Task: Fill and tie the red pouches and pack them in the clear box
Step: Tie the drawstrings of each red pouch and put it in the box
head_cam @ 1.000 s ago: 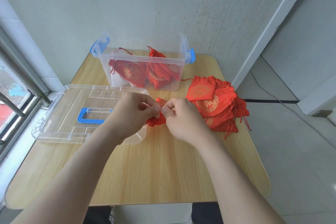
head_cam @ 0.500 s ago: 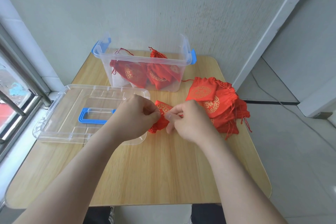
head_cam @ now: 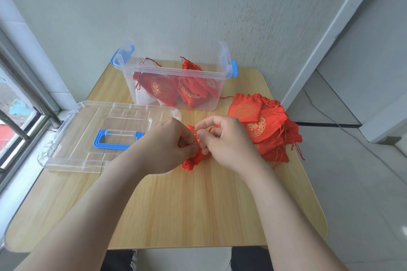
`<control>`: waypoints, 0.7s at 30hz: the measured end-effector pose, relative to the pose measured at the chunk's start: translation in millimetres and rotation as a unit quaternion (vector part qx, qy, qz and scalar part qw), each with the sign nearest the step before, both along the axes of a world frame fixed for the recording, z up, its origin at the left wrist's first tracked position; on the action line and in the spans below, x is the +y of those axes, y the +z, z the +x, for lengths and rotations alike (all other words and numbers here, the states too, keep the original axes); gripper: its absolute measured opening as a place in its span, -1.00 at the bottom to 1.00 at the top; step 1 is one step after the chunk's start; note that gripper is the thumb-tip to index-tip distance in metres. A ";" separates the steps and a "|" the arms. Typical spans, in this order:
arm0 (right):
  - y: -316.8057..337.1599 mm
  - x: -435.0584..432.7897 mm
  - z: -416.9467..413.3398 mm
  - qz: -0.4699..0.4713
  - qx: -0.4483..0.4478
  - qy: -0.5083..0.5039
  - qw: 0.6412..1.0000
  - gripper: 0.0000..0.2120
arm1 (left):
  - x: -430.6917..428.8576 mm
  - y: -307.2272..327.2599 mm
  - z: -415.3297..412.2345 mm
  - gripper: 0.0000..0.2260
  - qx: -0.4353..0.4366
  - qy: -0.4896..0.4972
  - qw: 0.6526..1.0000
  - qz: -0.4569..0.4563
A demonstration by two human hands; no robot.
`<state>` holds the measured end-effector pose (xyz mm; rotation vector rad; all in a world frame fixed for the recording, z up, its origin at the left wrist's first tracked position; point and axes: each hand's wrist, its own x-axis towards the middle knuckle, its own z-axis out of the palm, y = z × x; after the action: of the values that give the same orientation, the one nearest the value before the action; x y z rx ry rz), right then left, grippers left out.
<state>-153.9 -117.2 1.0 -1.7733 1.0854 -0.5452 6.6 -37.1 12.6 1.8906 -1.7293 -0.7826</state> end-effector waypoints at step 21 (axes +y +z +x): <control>10.1 -6.7 -1.2 0.172 -0.288 -0.094 0.937 -0.69 | 2.3 2.5 8.3 -0.82 0.150 0.104 0.983 -0.008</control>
<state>-155.1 -123.9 11.1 -1.1055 0.8669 -0.8686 14.8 -34.9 15.1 1.8004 -1.3285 -0.9143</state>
